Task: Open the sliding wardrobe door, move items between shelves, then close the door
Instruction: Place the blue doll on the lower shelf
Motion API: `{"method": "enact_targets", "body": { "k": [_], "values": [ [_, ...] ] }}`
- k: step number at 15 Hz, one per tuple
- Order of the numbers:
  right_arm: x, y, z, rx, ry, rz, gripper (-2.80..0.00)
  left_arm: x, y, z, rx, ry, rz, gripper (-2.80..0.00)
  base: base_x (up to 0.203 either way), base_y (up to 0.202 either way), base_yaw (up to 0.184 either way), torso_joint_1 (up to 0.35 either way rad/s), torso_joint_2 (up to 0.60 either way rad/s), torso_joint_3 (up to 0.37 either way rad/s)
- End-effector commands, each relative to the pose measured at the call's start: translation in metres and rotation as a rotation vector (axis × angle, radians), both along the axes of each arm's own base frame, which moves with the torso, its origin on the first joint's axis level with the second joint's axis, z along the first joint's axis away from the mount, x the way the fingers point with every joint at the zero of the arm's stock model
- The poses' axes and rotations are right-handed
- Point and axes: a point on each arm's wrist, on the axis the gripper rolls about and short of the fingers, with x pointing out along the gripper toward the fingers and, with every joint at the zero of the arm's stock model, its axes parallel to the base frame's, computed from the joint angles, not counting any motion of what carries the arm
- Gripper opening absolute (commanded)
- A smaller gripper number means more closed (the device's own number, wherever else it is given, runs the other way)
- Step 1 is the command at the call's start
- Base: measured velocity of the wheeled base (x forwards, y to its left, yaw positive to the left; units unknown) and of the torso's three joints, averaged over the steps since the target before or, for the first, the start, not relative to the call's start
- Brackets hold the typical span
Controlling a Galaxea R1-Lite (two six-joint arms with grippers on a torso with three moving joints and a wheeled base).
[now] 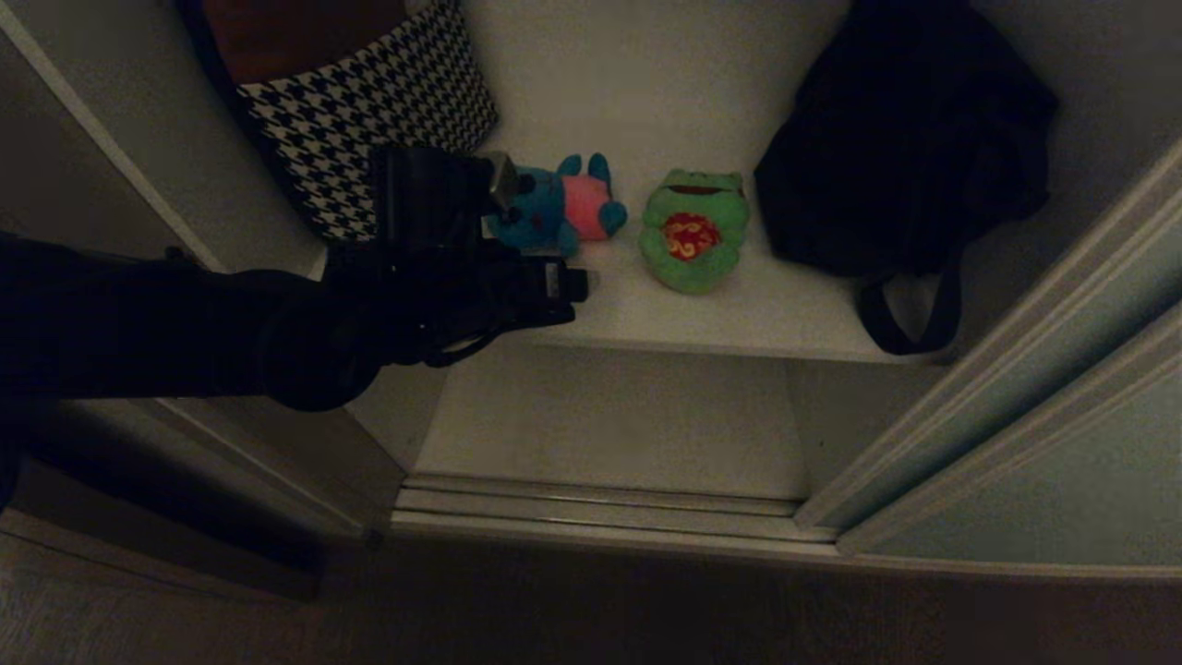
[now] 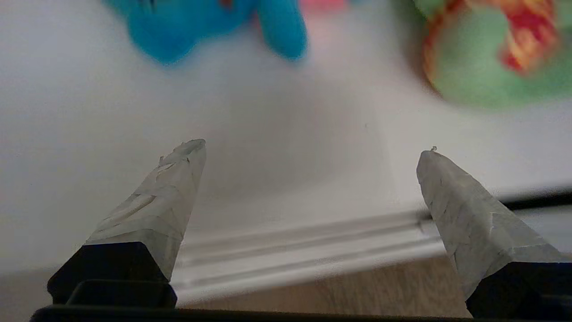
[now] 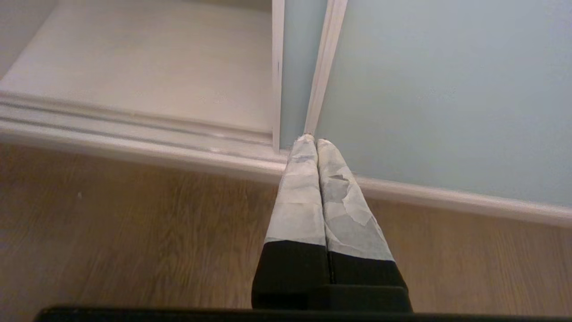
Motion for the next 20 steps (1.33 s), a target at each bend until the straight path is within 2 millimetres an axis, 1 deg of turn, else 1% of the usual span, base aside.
{"method": "enact_targets", "body": {
  "k": [1,3,6,9,11,12,15,18,20],
  "values": [
    [0.0,0.0,0.0,-0.001,0.0,0.001,-2.8,0.002,-0.001,-0.003,0.003,0.004,0.001,0.0,0.198,0.0,0.002,0.012,0.0,-0.002],
    [0.0,0.0,0.0,-0.001,0.0,0.001,-2.8,0.001,0.0,-0.001,0.002,-0.001,-0.001,0.0,0.165,0.0,0.004,0.001,0.0,0.001],
    [0.0,0.0,0.0,-0.001,0.0,0.001,-2.8,0.001,-0.001,0.001,0.004,-0.006,-0.009,0.0,0.0,0.0,0.0,0.0,0.0,0.0],
    [0.0,0.0,0.0,-0.001,0.0,0.001,-2.8,0.006,-0.004,-0.005,0.013,0.008,-0.01,0.0,0.0,0.0,0.0,0.0,0.0,0.0],
    [0.0,0.0,0.0,-0.001,0.001,0.001,-2.8,0.017,-0.01,-0.015,0.017,0.012,-0.004,0.0,0.0,0.0,0.0,0.0,0.0,0.0],
    [0.0,0.0,0.0,-0.001,0.0,0.001,-2.8,0.02,-0.012,-0.016,0.011,-0.002,-0.003,0.0,0.0,0.0,0.0,0.0,0.0,0.0],
    [0.0,0.0,0.0,-0.001,0.0,0.001,-2.8,0.037,-0.02,-0.03,-0.005,-0.04,-0.001,0.0,0.0,0.0,0.0,0.0,0.0,0.0],
    [0.0,0.0,0.0,-0.001,0.0,0.001,-2.8,0.044,-0.025,-0.029,-0.028,-0.084,-0.005,0.0,0.0,0.0,0.0,0.0,0.0,0.0],
    [0.0,0.0,0.0,-0.001,0.0,0.001,-2.8,0.047,-0.027,-0.024,-0.041,-0.104,-0.006,0.0,0.0,0.0,0.0,0.0,0.0,0.0]
  ]
}}
